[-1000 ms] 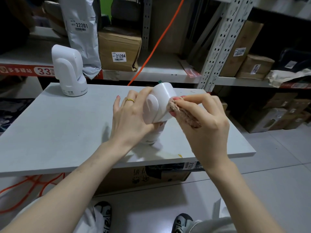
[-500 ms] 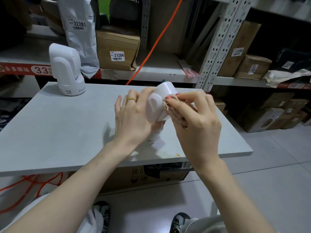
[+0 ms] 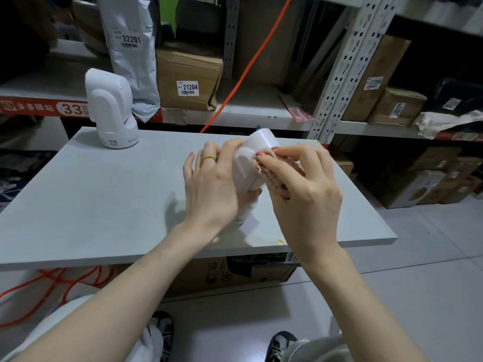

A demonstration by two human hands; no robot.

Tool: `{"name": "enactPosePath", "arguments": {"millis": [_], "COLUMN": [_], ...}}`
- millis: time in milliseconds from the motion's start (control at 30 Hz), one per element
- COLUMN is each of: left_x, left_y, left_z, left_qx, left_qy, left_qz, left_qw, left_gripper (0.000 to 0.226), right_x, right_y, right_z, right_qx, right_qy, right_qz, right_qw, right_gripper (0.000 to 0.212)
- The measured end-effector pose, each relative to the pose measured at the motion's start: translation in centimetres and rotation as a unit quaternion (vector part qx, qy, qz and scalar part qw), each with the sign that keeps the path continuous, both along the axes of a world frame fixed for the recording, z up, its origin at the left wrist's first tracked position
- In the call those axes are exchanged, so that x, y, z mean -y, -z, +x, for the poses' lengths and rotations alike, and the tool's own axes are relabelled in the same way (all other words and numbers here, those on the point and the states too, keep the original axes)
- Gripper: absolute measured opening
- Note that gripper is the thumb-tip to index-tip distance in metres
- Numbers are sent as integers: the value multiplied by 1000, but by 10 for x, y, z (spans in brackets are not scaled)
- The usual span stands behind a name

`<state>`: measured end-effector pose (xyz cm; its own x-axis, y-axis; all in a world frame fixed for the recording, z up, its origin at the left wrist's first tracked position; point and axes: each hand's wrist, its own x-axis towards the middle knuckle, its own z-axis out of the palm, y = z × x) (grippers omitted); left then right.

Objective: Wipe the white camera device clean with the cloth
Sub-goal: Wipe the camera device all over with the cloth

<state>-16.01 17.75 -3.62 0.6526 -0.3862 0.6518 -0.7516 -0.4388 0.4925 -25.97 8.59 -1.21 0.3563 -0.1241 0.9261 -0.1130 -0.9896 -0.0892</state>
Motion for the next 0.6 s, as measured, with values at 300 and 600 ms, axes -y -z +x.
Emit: {"name": "enactPosePath", "arguments": {"millis": [300,600], "left_x": [10,10], "left_y": [10,7], "left_z": [-14,-9], "left_qx": [75,13], "left_qy": [16,8], "left_qz": [-15,-17], "left_qw": [997,1000], "left_gripper": [83,87], "right_x": [0,1], "right_y": [-10,-9], "right_z": [9,14], "right_qx": [31,15], "right_qy": [23,30], "right_qz": [30,32], "right_qw": [999,999], "right_gripper": [11,12]}}
